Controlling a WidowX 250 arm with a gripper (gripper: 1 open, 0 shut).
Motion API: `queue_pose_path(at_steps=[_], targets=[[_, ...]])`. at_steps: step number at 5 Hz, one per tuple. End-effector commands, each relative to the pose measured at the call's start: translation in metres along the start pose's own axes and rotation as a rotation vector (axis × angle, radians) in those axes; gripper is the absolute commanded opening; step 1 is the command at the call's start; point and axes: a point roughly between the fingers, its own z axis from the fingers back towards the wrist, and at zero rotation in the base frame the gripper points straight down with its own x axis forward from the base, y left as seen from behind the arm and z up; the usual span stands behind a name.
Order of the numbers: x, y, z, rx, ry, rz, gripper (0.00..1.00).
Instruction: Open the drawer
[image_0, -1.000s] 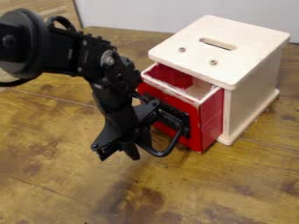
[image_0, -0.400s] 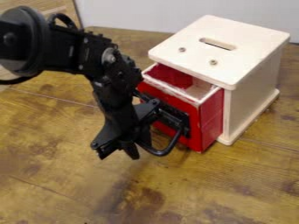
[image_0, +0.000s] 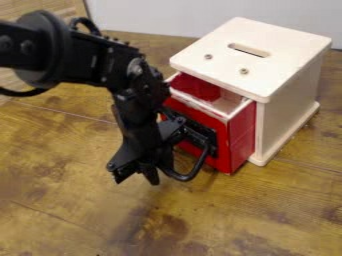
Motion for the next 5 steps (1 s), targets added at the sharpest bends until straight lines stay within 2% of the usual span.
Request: queue_pose_path(at_steps=[1, 2, 3, 5], targets=[[0.003, -0.014, 0.016, -0.057, -0.034, -0.087, 0.00], [0.004, -0.011, 0.020, -0.062, -0.029, -0.116, 0.00], [0.004, -0.009, 0.020, -0.046, -0.044, -0.030, 0.00], [-0.009, -0.010, 0.025, -0.029, -0.060, 0.061, 0.00]])
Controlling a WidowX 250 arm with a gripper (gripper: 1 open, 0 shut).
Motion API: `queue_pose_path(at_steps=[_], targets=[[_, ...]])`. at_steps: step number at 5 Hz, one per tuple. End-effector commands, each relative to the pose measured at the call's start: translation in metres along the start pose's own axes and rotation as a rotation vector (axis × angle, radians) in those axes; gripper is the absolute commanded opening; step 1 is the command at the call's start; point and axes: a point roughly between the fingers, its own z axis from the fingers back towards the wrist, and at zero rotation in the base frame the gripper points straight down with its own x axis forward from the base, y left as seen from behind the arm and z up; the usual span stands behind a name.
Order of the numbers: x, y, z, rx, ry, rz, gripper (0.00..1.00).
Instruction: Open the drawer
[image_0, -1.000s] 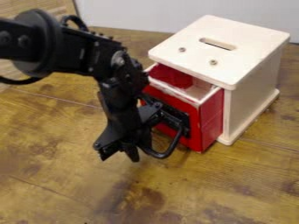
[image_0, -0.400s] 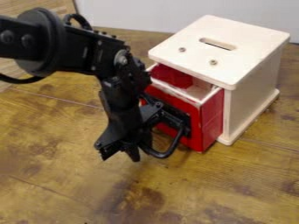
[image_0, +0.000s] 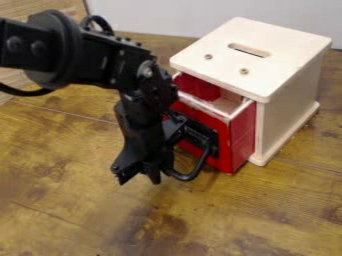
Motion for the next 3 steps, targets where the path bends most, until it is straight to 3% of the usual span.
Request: queue_pose_path(at_steps=[1, 3], targets=[[0.000, -0.011, 0.026, -0.060, -0.022, -0.030, 0.00], [-0.015, -0.022, 0.047, -0.064, -0.015, -0.101, 0.00]])
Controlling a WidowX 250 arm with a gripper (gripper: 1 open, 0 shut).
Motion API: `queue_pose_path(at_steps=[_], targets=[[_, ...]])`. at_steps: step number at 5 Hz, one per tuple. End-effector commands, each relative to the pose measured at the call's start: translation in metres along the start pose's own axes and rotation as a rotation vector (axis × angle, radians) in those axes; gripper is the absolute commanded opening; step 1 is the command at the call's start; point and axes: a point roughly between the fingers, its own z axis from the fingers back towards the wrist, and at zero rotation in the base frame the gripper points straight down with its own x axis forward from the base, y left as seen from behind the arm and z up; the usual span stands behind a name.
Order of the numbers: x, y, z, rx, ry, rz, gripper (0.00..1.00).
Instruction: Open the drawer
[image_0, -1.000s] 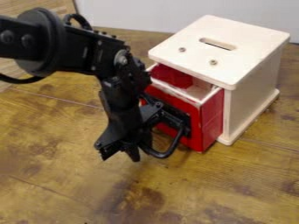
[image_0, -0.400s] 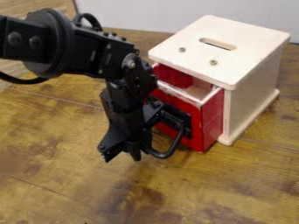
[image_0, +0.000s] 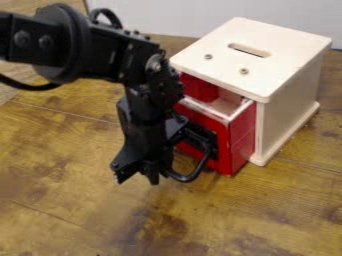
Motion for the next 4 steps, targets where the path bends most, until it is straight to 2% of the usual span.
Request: queue_pose_path(at_steps=[1, 2, 4], targets=[[-0.009, -0.019, 0.052, -0.122, -0.027, -0.085, 0.00], [-0.009, -0.016, 0.063, -0.115, -0.030, -0.093, 0.00], [-0.010, -0.001, 0.047, -0.089, -0.052, -0.082, 0.00]])
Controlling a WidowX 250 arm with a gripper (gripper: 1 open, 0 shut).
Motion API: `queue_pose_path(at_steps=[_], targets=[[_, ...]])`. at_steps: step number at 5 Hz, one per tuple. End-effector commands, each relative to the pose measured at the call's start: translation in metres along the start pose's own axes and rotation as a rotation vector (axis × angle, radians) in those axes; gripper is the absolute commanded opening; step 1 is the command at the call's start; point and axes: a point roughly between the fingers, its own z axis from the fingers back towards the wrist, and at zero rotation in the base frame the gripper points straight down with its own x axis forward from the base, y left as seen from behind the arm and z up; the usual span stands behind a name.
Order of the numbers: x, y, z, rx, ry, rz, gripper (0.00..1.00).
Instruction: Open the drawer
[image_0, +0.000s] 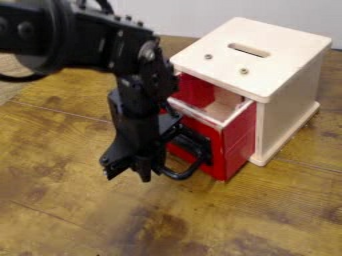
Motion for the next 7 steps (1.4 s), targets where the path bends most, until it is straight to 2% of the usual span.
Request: queue_pose_path(at_steps=[1, 2, 3, 5, 6, 7], targets=[[-0.005, -0.005, 0.022, -0.093, -0.042, -0.077, 0.00], [0.002, 0.002, 0.011, -0.089, -0.050, -0.084, 0.00], [0.002, 0.005, 0.011, -0.079, -0.057, -0.064, 0.00], [0.003, -0.001, -0.006, -0.045, -0.067, 0.050, 0.00], [0.003, -0.005, -0.006, -0.056, -0.060, -0.018, 1.00], [0.003, -0.007, -0.006, -0.067, -0.052, -0.087, 1.00]])
